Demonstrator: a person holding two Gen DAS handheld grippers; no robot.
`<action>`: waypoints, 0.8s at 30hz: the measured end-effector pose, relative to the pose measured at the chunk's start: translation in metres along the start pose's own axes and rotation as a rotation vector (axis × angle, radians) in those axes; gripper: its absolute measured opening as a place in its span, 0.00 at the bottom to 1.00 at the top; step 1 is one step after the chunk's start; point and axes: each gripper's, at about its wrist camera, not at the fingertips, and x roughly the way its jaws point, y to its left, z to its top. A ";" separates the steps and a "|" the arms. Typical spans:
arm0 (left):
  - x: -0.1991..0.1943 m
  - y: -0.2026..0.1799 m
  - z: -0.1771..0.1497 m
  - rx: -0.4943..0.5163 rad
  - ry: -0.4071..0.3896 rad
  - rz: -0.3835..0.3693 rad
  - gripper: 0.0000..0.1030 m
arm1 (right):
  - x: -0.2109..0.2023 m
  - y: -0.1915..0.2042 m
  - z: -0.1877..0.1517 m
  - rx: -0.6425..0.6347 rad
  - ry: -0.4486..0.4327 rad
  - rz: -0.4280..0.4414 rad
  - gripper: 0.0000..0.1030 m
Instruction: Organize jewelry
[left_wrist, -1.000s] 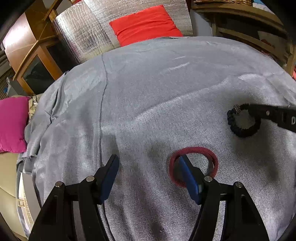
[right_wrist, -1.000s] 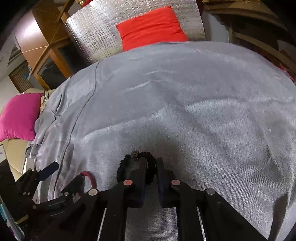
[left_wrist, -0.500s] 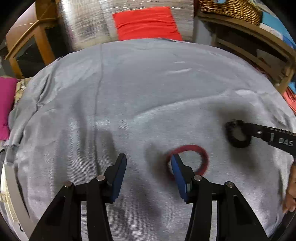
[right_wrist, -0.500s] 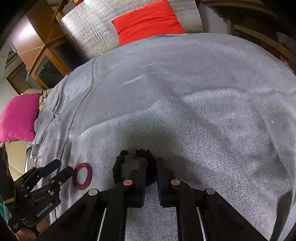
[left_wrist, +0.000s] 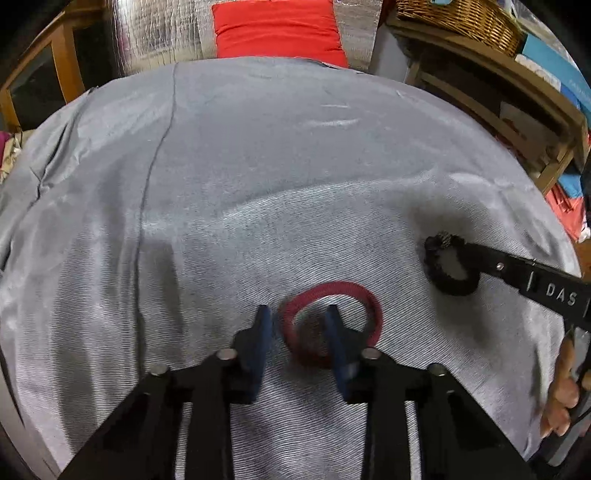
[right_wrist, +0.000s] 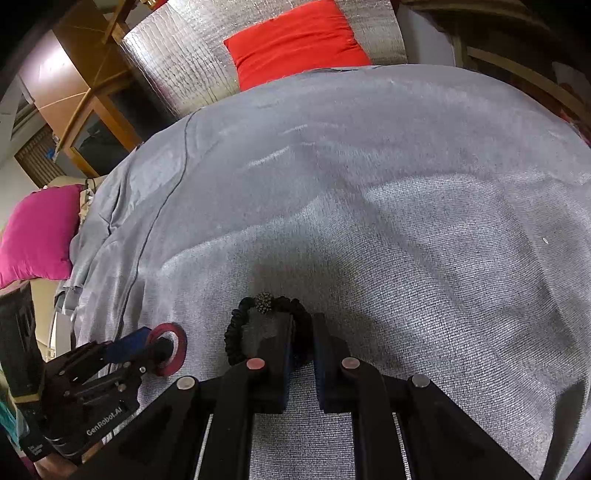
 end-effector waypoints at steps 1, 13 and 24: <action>0.000 -0.001 0.000 0.000 -0.001 -0.004 0.15 | 0.000 0.000 0.000 -0.004 -0.001 -0.002 0.11; -0.013 -0.004 0.002 -0.019 -0.039 -0.001 0.07 | -0.010 0.005 -0.001 -0.016 -0.019 0.002 0.11; -0.054 0.005 -0.012 -0.076 -0.124 0.088 0.07 | -0.031 0.014 -0.005 0.003 -0.052 0.049 0.11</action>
